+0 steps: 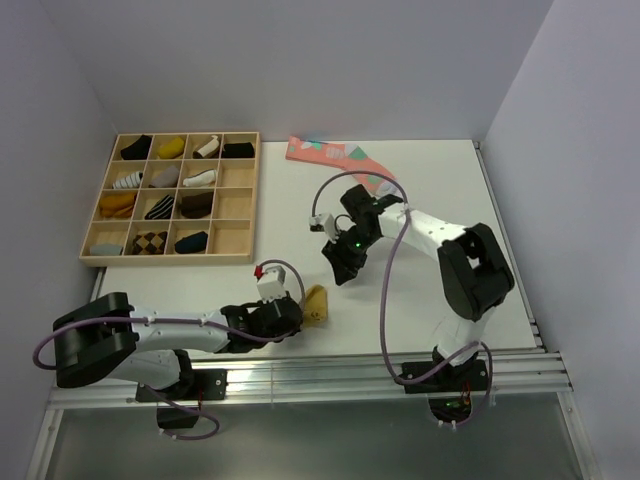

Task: Roll the socks
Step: Roll the sock at the center of the board.

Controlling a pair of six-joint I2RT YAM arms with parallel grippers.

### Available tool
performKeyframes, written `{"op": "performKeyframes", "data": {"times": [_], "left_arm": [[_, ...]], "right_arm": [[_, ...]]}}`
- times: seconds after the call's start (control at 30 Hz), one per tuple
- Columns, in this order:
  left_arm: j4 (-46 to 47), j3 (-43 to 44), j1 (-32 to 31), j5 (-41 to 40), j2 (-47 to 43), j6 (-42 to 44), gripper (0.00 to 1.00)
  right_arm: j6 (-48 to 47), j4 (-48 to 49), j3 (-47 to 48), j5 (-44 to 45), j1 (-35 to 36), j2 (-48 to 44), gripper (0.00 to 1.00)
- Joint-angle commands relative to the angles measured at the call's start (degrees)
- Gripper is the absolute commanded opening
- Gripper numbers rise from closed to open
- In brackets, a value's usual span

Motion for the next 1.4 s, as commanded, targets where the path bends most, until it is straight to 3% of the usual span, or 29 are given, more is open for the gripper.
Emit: {"op": "performKeyframes", "data": {"times": [0.0, 0.1, 0.17, 0.37, 0.63, 0.93, 1.37], "left_arm": [[-7.24, 4.07, -1.47, -3.88, -0.19, -1.22, 0.00], [-7.95, 5.84, -2.09, -3.71, 0.26, -0.25, 0.00], [-7.95, 6.98, -2.09, -2.75, 0.52, 0.45, 0.00], [-11.46, 11.98, -1.57, 2.43, 4.12, 2.47, 0.00], [-13.30, 16.21, 1.16, 11.58, 9.40, 3.09, 0.00], [-12.78, 17.79, 4.94, 19.40, 9.92, 3.61, 0.00], [-8.39, 16.66, 6.96, 24.94, 12.21, 2.73, 0.00]], "right_arm": [[1.65, 4.21, -1.79, 5.11, -0.40, -5.81, 0.49], [-0.18, 2.20, -2.05, 3.20, -0.66, -7.92, 0.44], [-0.98, 3.24, -5.11, 1.78, -1.63, -12.73, 0.46], [-3.97, 16.68, -19.52, 2.39, -1.45, -29.51, 0.46], [-10.04, 25.29, -32.01, 0.01, 1.70, -41.57, 0.43], [-10.31, 32.24, -40.28, 3.79, 12.59, -46.59, 0.41], [-13.46, 36.73, -43.45, 16.89, 27.45, -43.88, 0.40]]}}
